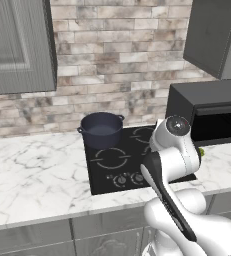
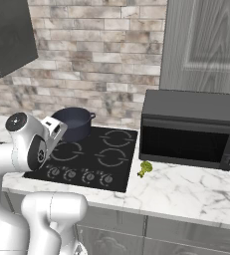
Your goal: Turn on the burner for the pot on the stove. Wait thirty seconds for the pot to heat up. Then add the broccoli to the pot.
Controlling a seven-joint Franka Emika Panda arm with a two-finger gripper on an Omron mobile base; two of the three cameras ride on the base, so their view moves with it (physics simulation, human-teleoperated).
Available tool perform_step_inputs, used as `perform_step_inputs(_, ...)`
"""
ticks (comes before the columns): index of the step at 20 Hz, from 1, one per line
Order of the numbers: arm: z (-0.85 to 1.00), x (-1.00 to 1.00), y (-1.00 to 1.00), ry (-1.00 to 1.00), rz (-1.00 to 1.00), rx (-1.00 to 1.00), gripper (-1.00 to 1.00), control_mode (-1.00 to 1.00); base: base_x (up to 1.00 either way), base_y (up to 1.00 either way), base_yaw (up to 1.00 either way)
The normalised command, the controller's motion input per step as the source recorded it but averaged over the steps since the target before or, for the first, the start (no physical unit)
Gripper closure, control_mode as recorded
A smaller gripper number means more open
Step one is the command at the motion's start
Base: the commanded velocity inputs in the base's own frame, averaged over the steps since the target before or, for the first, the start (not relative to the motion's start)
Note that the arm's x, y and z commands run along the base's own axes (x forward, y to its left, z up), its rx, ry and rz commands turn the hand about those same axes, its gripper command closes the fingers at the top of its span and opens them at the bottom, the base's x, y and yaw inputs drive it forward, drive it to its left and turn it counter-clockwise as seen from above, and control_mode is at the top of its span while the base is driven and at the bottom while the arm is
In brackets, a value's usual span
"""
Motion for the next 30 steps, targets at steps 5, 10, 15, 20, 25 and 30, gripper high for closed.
perform_step_inputs(5, 0.0, 0.0, 0.0, 0.0, 0.0, 0.0, -1.0, -1.0, 0.0, 0.0, 0.0)
perform_step_inputs(10, 0.0, 0.0, 0.0, 0.0, 0.0, 0.0, -1.0, -1.0, 0.0, 0.0, 0.0)
perform_step_inputs(15, 0.0, 0.0, 0.0, 0.0, 0.0, 0.0, -1.0, -1.0, 0.0, 0.0, 0.0)
perform_step_inputs(20, 0.0, 0.0, 0.0, 0.0, 0.0, 0.0, -1.0, -1.0, 0.0, 0.0, 0.0)
perform_step_inputs(25, 0.0, 0.0, 0.0, 0.0, 0.0, 0.0, -1.0, -1.0, 0.0, 0.0, 0.0)
perform_step_inputs(30, 0.0, 0.0, 0.0, 0.0, 0.0, 0.0, -1.0, -1.0, 0.0, 0.0, 0.0)
